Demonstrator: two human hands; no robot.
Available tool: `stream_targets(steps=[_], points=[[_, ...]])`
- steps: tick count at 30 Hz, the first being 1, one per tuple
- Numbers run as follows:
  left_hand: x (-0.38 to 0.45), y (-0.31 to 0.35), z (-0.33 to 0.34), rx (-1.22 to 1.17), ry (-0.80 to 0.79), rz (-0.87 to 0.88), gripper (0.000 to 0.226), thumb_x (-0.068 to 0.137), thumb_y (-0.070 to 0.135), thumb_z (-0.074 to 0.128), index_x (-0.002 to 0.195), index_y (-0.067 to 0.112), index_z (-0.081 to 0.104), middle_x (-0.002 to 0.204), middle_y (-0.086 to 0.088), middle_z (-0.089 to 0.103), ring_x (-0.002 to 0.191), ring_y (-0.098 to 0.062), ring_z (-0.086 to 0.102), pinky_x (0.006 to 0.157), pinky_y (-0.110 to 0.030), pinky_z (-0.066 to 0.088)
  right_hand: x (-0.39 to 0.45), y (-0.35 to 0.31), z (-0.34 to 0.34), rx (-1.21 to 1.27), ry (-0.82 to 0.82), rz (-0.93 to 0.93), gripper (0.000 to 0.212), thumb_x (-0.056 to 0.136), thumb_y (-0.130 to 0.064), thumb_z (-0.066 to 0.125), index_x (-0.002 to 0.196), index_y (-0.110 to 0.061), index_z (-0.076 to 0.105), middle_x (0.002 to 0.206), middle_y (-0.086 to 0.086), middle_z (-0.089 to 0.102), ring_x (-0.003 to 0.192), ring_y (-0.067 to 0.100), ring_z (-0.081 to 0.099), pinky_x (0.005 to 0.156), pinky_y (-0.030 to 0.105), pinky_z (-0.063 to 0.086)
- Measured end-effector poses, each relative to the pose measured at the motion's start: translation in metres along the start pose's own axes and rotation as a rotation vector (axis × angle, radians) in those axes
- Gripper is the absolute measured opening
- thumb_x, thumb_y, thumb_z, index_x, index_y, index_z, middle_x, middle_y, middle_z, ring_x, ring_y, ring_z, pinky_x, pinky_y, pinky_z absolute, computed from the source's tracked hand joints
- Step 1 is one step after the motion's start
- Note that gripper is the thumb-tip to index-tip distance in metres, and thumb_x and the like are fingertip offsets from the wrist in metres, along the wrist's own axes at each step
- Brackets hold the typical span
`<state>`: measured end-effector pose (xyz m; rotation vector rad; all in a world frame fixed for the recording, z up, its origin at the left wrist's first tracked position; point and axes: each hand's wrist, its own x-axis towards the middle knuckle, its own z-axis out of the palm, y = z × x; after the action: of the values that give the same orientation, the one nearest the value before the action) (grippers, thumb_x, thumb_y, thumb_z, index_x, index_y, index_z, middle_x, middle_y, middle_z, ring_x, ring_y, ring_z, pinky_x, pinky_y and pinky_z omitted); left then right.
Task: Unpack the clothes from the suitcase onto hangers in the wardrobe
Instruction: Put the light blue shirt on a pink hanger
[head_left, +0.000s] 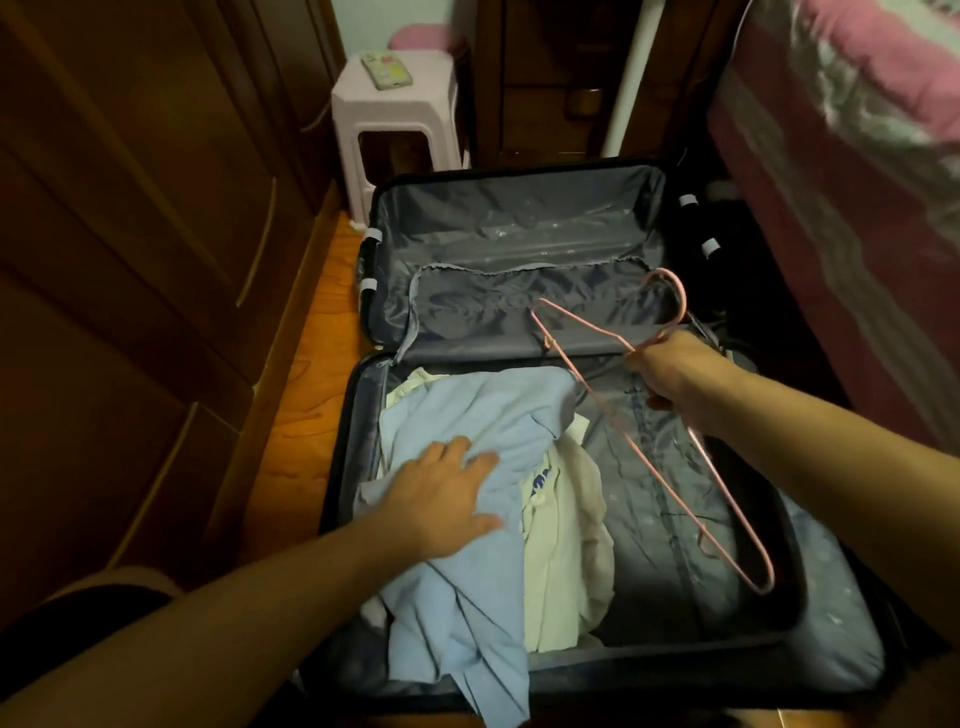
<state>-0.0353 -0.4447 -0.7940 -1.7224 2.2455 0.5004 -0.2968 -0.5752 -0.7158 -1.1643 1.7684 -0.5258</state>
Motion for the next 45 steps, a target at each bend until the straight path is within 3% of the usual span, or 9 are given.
stream_targets(steps=[4, 8, 14, 18, 22, 27, 36, 42, 45], points=[[0.01, -0.016, -0.015, -0.083, -0.321, 0.214, 0.012, 0.087, 0.01, 0.063, 0.092, 0.017, 0.054, 0.125, -0.012, 0.049, 0.116, -0.034, 0.053, 0.089, -0.036, 0.045, 0.0, 0.0, 0.004, -0.026, -0.012, -0.035, 0.017, 0.092, -0.009, 0.06, 0.077, -0.016, 0.057, 0.063, 0.004, 0.045, 0.055, 0.018, 0.04, 0.047, 0.023, 0.036], [0.001, -0.053, -0.063, 0.455, -0.772, 0.008, 0.027, 0.095, 0.028, 0.064, 0.116, 0.01, 0.065, 0.109, -0.013, 0.062, 0.093, -0.029, 0.059, 0.08, -0.033, 0.046, 0.0, 0.005, -0.003, -0.069, 0.024, -0.016, 0.013, 0.092, -0.013, 0.06, 0.079, -0.014, 0.061, 0.069, 0.008, 0.051, 0.058, 0.021, 0.045, 0.052, 0.027, 0.04], [0.022, -0.024, -0.04, -0.214, 0.033, -0.192, 0.075, 0.089, 0.07, 0.054, 0.15, 0.031, 0.036, 0.152, -0.002, 0.039, 0.136, -0.027, 0.043, 0.105, -0.043, 0.04, -0.004, 0.011, -0.002, -0.136, 0.029, -0.017, 0.008, 0.093, -0.015, 0.058, 0.093, -0.015, 0.066, 0.078, 0.008, 0.057, 0.065, 0.021, 0.054, 0.058, 0.027, 0.048], [0.036, 0.013, -0.007, -0.277, 0.075, -0.195, 0.054, 0.096, 0.049, 0.06, 0.141, 0.025, 0.044, 0.148, -0.008, 0.044, 0.133, -0.03, 0.046, 0.105, -0.044, 0.044, -0.006, 0.005, 0.0, -0.081, 0.015, -0.034, 0.007, 0.092, -0.013, 0.058, 0.088, -0.014, 0.063, 0.077, 0.007, 0.056, 0.065, 0.021, 0.051, 0.055, 0.026, 0.043], [0.045, 0.002, -0.088, -1.311, 0.382, -0.403, 0.021, 0.106, 0.016, 0.047, 0.111, 0.006, 0.065, 0.088, -0.009, 0.064, 0.093, -0.025, 0.063, 0.076, -0.032, 0.051, -0.011, -0.004, -0.014, -0.008, 0.046, -0.081, 0.014, 0.093, -0.015, 0.062, 0.079, -0.012, 0.063, 0.067, 0.004, 0.05, 0.061, 0.019, 0.047, 0.056, 0.029, 0.043], [0.0, -0.011, -0.244, -1.921, 0.398, 0.07, 0.03, 0.107, 0.017, 0.041, 0.126, 0.008, 0.064, 0.123, -0.016, 0.07, 0.112, -0.031, 0.069, 0.092, -0.043, 0.058, -0.013, -0.044, -0.047, 0.201, 0.079, -0.179, 0.022, 0.094, -0.001, 0.053, 0.077, -0.012, 0.061, 0.061, 0.004, 0.047, 0.048, 0.014, 0.042, 0.048, 0.025, 0.037], [-0.025, -0.01, -0.333, -1.732, 0.166, 0.268, 0.039, 0.101, 0.012, 0.047, 0.138, 0.008, 0.057, 0.135, -0.02, 0.062, 0.121, -0.034, 0.064, 0.1, -0.049, 0.054, -0.031, -0.108, -0.098, 0.369, 0.011, -0.379, 0.022, 0.095, -0.006, 0.058, 0.079, -0.019, 0.063, 0.057, -0.002, 0.062, 0.055, 0.019, 0.048, 0.055, 0.029, 0.041], [-0.024, 0.014, -0.136, -0.159, -0.799, 0.222, 0.047, 0.101, 0.033, 0.06, 0.145, 0.021, 0.049, 0.147, -0.004, 0.051, 0.13, -0.022, 0.051, 0.101, -0.019, 0.037, -0.002, -0.066, -0.097, 0.098, 0.111, -0.156, 0.018, 0.092, -0.001, 0.052, 0.102, 0.007, 0.065, 0.075, 0.019, 0.053, 0.06, 0.027, 0.046, 0.054, 0.028, 0.031], [-0.019, 0.023, -0.069, -0.066, -0.675, 0.118, 0.042, 0.107, 0.03, 0.048, 0.146, 0.017, 0.048, 0.15, -0.008, 0.047, 0.137, -0.026, 0.045, 0.107, -0.03, 0.035, 0.005, -0.051, -0.087, -0.051, 0.116, -0.099, 0.013, 0.092, -0.004, 0.057, 0.101, 0.002, 0.065, 0.065, 0.014, 0.048, 0.05, 0.02, 0.039, 0.049, 0.025, 0.03]])
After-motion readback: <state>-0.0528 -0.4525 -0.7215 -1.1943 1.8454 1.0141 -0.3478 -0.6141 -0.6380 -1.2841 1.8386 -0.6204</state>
